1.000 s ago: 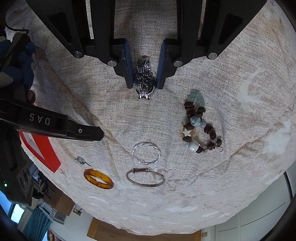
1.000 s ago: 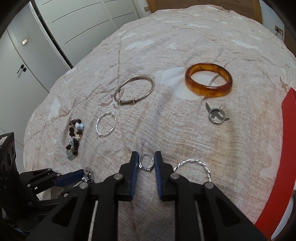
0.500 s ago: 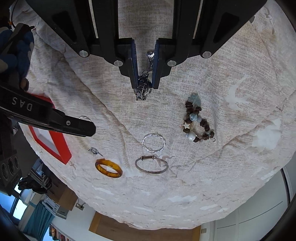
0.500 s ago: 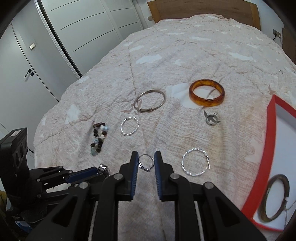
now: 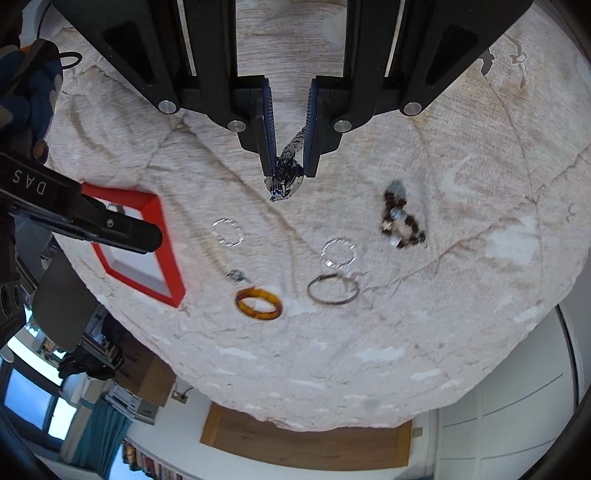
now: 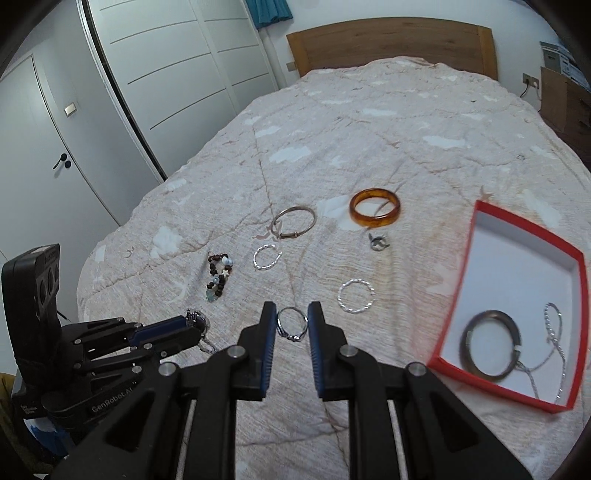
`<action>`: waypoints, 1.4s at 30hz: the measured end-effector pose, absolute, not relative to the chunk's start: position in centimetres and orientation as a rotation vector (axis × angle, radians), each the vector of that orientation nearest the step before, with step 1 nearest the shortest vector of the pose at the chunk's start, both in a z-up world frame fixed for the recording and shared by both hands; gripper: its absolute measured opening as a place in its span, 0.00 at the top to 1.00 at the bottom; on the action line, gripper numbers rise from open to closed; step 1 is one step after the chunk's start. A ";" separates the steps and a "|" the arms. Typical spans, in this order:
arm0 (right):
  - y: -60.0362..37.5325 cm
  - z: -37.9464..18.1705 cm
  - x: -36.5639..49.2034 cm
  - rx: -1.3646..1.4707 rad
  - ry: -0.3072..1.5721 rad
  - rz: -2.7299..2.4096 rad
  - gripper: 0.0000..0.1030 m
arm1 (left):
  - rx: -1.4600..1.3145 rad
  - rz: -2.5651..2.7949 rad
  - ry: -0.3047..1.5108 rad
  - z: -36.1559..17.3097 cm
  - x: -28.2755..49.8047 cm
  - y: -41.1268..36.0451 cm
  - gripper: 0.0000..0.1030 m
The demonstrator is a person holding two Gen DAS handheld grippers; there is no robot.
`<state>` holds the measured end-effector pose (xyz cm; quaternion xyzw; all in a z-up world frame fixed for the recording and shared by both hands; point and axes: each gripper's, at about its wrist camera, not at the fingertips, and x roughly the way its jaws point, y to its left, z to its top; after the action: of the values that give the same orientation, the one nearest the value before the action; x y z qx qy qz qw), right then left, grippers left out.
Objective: Organize jewelry
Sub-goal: 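Carry the watch and ring into the red box and release both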
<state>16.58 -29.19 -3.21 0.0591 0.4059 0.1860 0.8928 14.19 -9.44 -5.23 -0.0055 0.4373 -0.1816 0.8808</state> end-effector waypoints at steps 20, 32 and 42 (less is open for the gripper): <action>-48.6 -2.2 16.9 0.185 0.787 0.062 0.84 | 0.052 -0.705 0.833 -2.4 19.6 -29.8 0.87; -53.2 -7.9 21.0 0.211 0.861 0.049 0.84 | 0.074 -0.690 0.932 -8.3 24.3 -35.6 0.87; -54.2 -10.5 23.8 0.185 0.913 0.066 0.84 | 0.092 -0.657 0.992 -10.9 25.8 -36.7 0.91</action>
<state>23.79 -54.23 -10.48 0.0893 0.4400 0.0319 0.8930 25.85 -36.67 -10.94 0.0433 0.4673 -0.3094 0.8271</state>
